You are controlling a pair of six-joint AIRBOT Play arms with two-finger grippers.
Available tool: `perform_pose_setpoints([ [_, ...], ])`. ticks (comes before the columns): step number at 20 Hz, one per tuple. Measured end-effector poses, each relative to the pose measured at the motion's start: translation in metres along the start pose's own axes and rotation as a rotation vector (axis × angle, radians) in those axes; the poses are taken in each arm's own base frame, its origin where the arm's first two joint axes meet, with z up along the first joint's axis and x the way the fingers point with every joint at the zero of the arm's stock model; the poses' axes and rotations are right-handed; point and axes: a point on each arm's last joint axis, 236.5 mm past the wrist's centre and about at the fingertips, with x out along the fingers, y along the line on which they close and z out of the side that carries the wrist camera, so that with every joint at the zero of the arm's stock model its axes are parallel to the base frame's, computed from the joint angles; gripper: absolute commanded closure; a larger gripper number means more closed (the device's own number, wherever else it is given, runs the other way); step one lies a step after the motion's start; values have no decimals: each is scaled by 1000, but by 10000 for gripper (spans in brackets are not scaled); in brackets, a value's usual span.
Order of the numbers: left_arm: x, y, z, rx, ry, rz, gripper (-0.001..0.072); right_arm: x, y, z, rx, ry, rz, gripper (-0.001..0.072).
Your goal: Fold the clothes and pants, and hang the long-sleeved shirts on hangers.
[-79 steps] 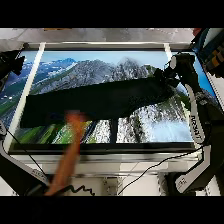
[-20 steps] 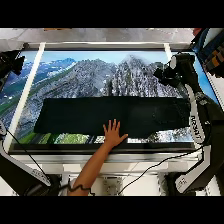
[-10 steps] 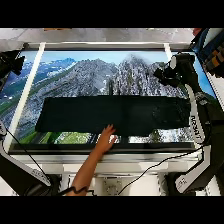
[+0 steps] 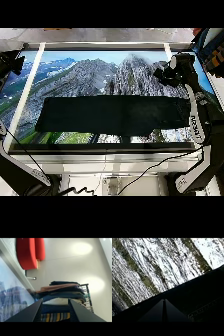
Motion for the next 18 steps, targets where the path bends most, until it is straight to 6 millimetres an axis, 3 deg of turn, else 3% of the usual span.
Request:
perform_pose_setpoints([
  [18, 0, 0, 0, 0, 0, 0, 348, 0, 3, 3, 0, -15, 13, 689],
])
